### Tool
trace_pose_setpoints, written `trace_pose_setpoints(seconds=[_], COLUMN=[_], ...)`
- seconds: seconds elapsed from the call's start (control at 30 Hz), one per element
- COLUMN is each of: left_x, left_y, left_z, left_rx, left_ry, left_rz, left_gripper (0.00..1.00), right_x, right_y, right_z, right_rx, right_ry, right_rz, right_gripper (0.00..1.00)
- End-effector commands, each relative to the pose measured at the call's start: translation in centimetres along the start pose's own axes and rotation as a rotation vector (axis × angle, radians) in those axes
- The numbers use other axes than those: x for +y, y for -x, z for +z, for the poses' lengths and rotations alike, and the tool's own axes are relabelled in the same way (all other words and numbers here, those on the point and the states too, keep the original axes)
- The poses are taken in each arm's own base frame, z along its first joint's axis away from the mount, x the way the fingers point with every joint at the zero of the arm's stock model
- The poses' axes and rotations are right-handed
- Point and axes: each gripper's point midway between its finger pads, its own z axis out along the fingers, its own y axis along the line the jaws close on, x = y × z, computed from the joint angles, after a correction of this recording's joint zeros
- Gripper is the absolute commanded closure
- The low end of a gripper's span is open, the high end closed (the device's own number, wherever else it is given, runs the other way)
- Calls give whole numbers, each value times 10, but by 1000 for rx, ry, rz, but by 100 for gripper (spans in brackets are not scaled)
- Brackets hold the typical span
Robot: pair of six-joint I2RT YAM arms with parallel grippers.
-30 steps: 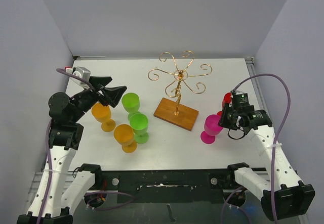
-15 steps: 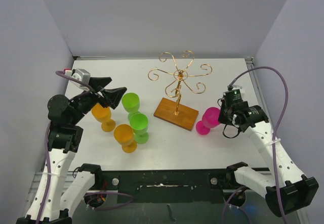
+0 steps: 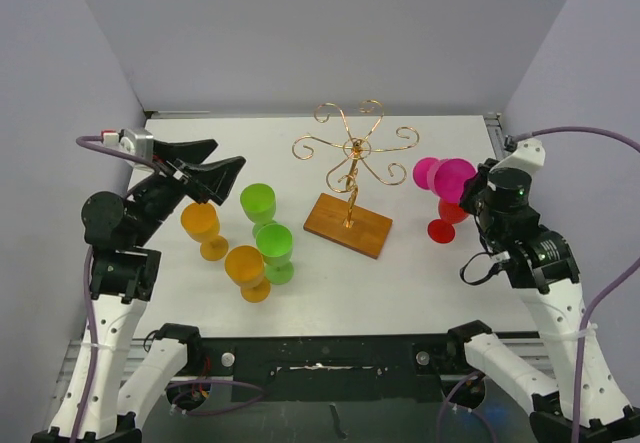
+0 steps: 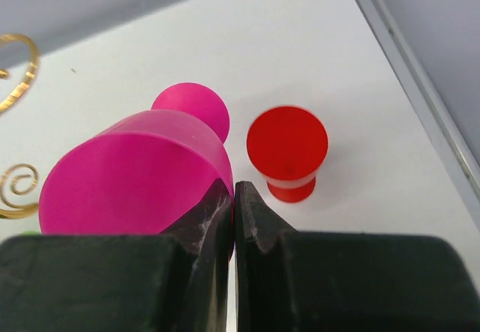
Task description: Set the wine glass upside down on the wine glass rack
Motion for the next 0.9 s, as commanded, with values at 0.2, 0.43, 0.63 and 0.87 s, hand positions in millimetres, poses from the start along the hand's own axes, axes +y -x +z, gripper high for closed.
trace_pose_setpoints(seconds=[0.2, 0.43, 0.63, 0.87], left_x=[-53, -65, -63, -80], left_y=[67, 89, 93, 90], left_z=[10, 14, 27, 45], left_rx=[-218, -261, -295, -293], left_ry=[-248, -333, -329, -328], left_rz=[-376, -569, -734, -789], left_gripper=[19, 21, 24, 25], right_x=[34, 76, 120, 157], right_y=[147, 192, 208, 204], right_z=[-81, -128, -137, -140], right_rx=[-684, -892, -925, -909], right_ry=[302, 577, 810, 979], right_rz=[74, 104, 160, 266], right_gripper=[100, 100, 100, 100])
